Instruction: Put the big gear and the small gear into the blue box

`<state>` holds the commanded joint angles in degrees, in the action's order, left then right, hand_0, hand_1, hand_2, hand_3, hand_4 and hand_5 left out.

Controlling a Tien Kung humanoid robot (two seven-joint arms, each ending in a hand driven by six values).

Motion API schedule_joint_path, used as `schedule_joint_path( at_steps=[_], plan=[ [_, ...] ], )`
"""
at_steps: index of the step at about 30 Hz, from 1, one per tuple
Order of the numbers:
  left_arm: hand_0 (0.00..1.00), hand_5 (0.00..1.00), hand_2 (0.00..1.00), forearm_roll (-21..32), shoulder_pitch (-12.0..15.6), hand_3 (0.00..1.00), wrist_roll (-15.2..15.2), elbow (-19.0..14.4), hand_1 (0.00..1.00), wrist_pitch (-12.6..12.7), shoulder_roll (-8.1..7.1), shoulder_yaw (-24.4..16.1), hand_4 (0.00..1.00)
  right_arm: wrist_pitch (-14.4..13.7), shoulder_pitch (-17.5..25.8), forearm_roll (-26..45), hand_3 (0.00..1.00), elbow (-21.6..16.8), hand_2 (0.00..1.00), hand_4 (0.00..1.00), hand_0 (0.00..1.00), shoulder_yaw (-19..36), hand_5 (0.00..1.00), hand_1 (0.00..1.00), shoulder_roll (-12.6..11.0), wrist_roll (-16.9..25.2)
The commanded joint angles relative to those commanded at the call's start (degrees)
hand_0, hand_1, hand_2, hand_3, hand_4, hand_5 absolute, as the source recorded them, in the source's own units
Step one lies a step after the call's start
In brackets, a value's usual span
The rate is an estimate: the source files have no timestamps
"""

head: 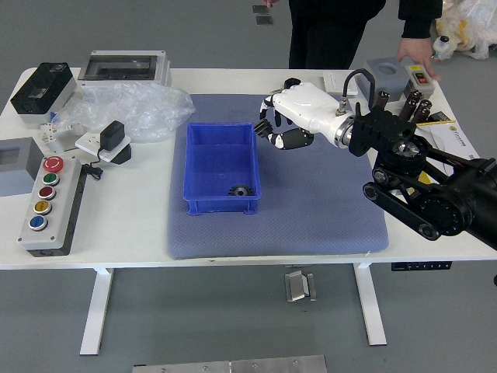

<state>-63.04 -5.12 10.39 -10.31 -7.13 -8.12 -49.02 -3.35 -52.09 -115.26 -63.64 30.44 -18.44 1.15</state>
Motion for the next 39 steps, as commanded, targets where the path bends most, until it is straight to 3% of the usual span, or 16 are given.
schedule_joint_path(
  at_steps=[9, 15, 19, 20, 25, 26, 39],
  plan=[
    [0.887, 0.306, 0.847, -0.26, -0.13, 0.852, 0.09, 0.00, 0.874, -0.06, -0.13, 0.34, 0.734, -0.69, -0.56, -0.03, 0.561, 1.26, 0.462, 0.543, 0.513, 0.94, 0.312, 0.380, 6.00, -0.16],
    [0.887, 0.306, 0.847, -0.28, -0.22, 0.852, 0.12, 0.00, 0.874, -0.08, 0.00, 0.42, 0.734, -1.48, 0.81, 0.31, 0.561, 2.87, 0.462, 0.545, 0.512, 0.97, 0.311, 0.383, 8.08, 0.01],
    [0.887, 0.306, 0.847, -0.25, -0.29, 0.852, 0.10, 0.00, 0.874, -0.10, 0.17, 0.48, 0.734, -1.77, 1.69, 0.61, 0.561, 3.87, 0.462, 0.545, 0.512, 0.87, 0.311, 0.383, 8.66, 0.03],
    [0.886, 0.306, 0.847, -0.26, -0.31, 0.852, 0.10, 0.00, 0.874, -0.10, 0.21, 0.47, 0.734, -1.74, 1.84, 0.71, 0.598, 4.10, 0.486, 0.642, 0.470, 0.85, 0.367, 0.395, 8.70, 0.01],
    [0.886, 0.306, 0.847, -0.23, -0.37, 0.852, 0.09, 0.00, 0.874, -0.10, 0.28, 0.51, 0.734, -1.17, 2.19, 1.09, 0.598, 4.94, 0.486, 0.642, 0.470, 1.27, 0.367, 0.395, 8.81, -0.12],
    [0.886, 0.307, 0.847, -0.23, -0.38, 0.853, 0.09, 0.00, 0.874, -0.10, 0.28, 0.51, 0.734, -0.97, 2.23, 1.14, 0.651, 5.07, 0.509, 0.797, 0.434, 1.38, 0.479, 0.418, 8.82, -0.11],
    [0.886, 0.305, 0.847, -0.15, -0.44, 0.852, 0.07, 0.00, 0.874, -0.09, 0.31, 0.58, 0.734, 0.56, 2.22, 1.40, 0.673, 5.40, 0.526, 0.871, 0.431, 2.50, 0.552, 0.434, 8.34, -0.03]
  ],
)
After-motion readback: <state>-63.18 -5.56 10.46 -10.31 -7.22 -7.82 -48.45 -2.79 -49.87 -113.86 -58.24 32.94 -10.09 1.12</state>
